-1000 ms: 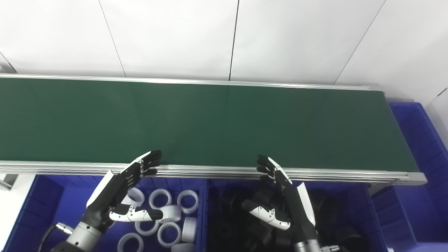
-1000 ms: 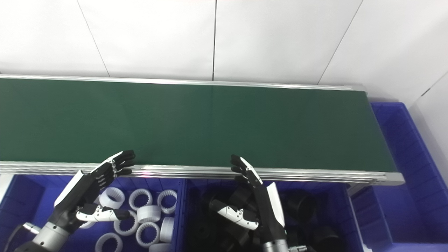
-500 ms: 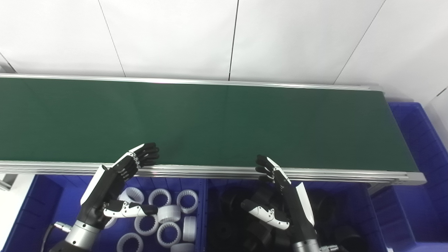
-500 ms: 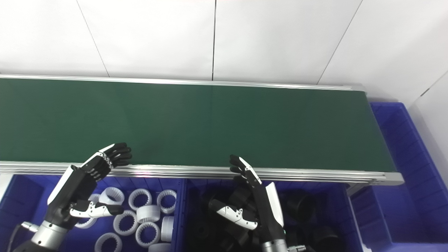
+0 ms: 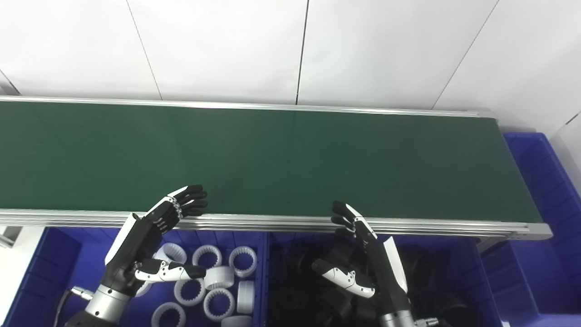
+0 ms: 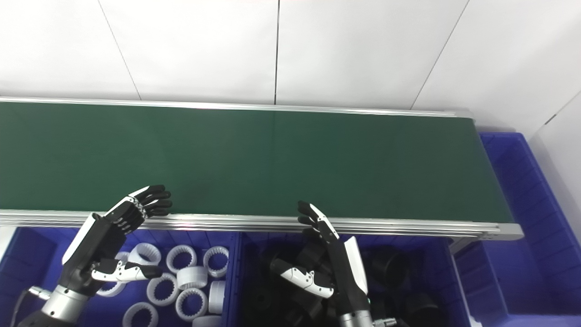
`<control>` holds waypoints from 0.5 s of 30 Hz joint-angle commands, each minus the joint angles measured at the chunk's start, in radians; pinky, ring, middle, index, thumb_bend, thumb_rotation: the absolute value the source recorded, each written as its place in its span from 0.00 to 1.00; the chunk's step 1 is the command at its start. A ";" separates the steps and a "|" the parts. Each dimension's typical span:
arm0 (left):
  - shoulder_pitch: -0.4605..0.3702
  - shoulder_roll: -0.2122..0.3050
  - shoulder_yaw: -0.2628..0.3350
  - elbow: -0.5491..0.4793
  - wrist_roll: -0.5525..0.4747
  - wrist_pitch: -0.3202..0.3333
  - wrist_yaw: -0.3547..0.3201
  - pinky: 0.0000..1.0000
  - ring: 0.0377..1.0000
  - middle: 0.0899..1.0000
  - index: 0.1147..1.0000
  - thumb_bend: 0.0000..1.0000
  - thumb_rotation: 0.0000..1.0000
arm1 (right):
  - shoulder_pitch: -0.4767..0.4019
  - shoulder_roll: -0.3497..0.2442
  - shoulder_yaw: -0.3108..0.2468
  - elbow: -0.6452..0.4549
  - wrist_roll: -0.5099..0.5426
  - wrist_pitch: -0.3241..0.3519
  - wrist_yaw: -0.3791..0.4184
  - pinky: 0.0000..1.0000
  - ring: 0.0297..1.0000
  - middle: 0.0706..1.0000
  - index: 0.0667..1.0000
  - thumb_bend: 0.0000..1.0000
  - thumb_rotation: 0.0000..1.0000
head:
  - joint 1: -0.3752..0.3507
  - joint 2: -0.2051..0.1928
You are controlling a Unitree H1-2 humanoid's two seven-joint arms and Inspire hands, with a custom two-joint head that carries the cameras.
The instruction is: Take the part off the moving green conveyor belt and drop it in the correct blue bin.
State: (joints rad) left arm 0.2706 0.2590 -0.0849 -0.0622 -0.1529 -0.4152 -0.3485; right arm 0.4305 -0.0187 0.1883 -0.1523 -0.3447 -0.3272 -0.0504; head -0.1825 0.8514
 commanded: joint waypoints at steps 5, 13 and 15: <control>-0.015 0.001 0.006 -0.023 -0.020 -0.044 -0.002 0.75 0.78 0.82 0.82 0.93 0.23 | -0.002 0.006 0.005 -0.035 -0.004 0.001 -0.002 0.72 0.80 0.84 0.86 0.74 0.53 | 0.001 0.000; -0.013 -0.013 0.016 -0.020 -0.017 -0.052 0.004 0.74 0.78 0.81 0.82 0.92 0.23 | 0.000 0.005 0.005 -0.038 -0.001 0.004 0.000 0.72 0.79 0.84 0.86 0.73 0.51 | 0.000 0.000; -0.011 -0.017 0.019 -0.017 -0.017 -0.052 0.004 0.74 0.77 0.81 0.82 0.93 0.23 | 0.001 0.004 0.005 -0.040 0.003 0.007 0.003 0.72 0.80 0.84 0.86 0.73 0.52 | 0.000 -0.001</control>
State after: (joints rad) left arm 0.2694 0.2449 -0.0772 -0.0622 -0.1536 -0.4213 -0.3495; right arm 0.4310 -0.0192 0.1882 -0.1529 -0.3454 -0.3225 -0.0500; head -0.1841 0.8498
